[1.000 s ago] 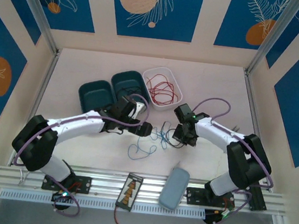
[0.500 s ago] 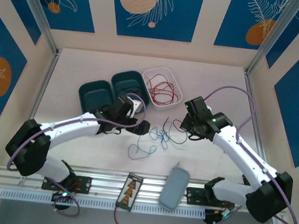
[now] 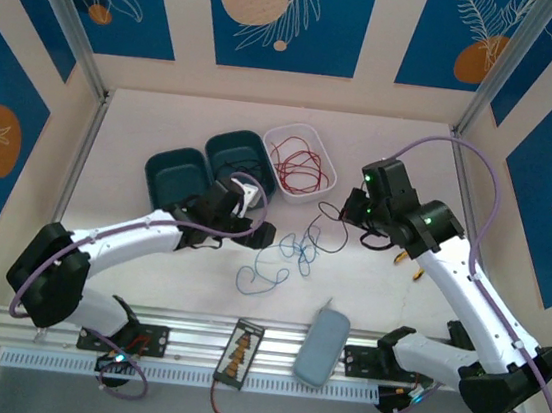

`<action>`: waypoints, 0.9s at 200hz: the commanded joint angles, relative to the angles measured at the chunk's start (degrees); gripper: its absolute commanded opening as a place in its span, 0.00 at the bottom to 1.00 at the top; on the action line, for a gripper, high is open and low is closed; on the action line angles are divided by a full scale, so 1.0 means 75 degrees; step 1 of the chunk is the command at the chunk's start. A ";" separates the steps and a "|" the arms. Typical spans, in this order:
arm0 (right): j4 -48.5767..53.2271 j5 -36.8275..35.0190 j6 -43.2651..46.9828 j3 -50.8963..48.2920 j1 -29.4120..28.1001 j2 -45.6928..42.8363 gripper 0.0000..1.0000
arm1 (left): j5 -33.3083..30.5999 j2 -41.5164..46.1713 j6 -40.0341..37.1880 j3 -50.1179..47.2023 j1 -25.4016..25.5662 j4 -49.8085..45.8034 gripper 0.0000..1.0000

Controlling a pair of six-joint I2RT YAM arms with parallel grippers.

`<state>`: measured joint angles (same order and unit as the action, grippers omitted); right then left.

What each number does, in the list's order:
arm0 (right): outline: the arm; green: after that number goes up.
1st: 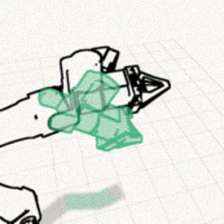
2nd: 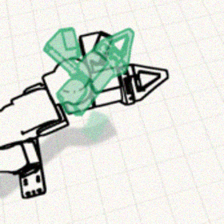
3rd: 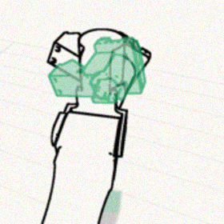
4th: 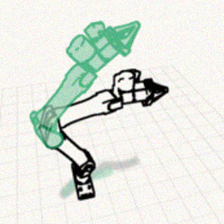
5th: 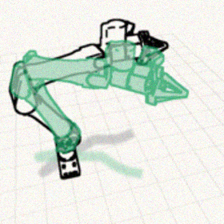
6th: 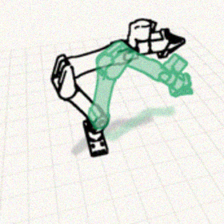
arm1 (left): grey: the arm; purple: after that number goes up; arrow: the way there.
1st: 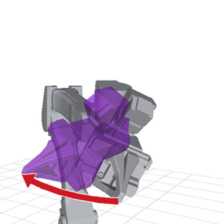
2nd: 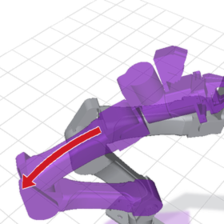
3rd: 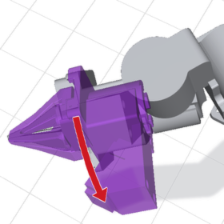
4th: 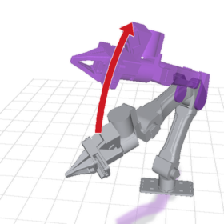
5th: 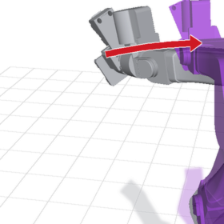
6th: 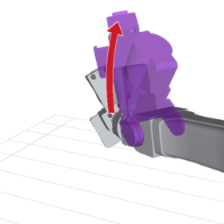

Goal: Untangle the cables

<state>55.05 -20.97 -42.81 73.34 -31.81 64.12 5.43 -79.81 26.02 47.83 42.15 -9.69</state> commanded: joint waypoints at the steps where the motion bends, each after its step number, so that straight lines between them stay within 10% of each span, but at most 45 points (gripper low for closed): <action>1: 0.0377 0.0494 0.0375 0.0428 0.0012 0.0134 0.00 | -0.0170 0.0255 -0.0124 -0.0154 0.0058 0.0201 1.00; 180: 0.0219 0.1980 0.0969 0.1642 0.0023 0.0176 0.00 | -0.0841 0.0795 -0.0231 -0.0510 0.0053 0.0459 1.00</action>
<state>56.69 -9.32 -37.65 82.46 -31.81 65.89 0.01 -75.35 23.97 44.34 42.19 -7.66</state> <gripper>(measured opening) 0.046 0.998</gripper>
